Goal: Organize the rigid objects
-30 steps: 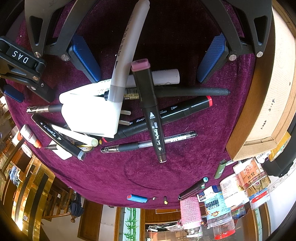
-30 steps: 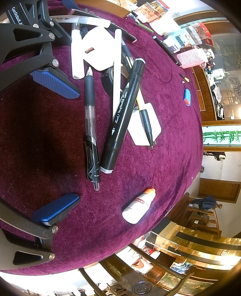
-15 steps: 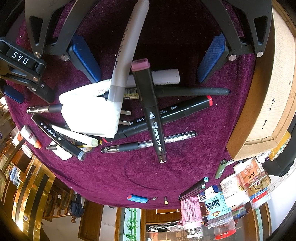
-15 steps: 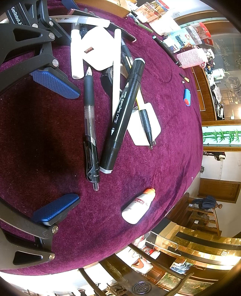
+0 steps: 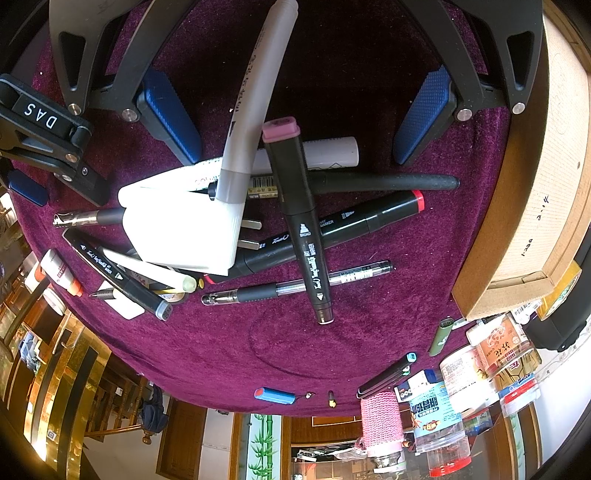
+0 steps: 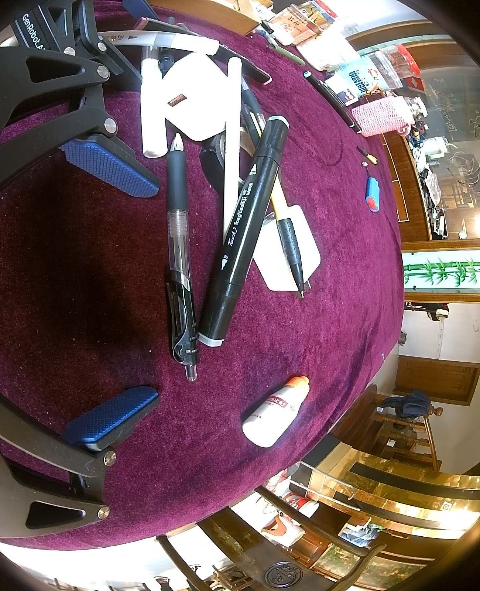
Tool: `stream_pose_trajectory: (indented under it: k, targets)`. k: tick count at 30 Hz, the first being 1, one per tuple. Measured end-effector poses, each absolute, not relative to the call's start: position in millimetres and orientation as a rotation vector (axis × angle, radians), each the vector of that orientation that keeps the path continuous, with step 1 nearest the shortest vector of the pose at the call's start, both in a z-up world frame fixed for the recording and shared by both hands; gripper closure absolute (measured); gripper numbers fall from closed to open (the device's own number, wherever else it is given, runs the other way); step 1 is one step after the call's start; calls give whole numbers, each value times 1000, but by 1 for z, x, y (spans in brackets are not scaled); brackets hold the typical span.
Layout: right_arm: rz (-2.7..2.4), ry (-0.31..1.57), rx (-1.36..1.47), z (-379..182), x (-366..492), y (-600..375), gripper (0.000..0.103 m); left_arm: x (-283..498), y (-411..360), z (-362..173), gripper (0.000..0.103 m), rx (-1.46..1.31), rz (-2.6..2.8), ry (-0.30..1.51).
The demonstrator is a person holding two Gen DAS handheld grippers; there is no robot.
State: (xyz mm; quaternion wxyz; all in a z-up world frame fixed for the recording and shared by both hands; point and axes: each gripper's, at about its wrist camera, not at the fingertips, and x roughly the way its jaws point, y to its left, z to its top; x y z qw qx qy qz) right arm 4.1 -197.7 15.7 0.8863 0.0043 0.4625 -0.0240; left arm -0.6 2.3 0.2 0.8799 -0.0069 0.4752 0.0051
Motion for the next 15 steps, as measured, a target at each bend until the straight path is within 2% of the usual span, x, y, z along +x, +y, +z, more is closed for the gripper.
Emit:
stream_pose_trajectory:
  k: [15]
  targets:
    - [-50,961,9,16,4,-198,1,2,2,1,0,-13,15,991]
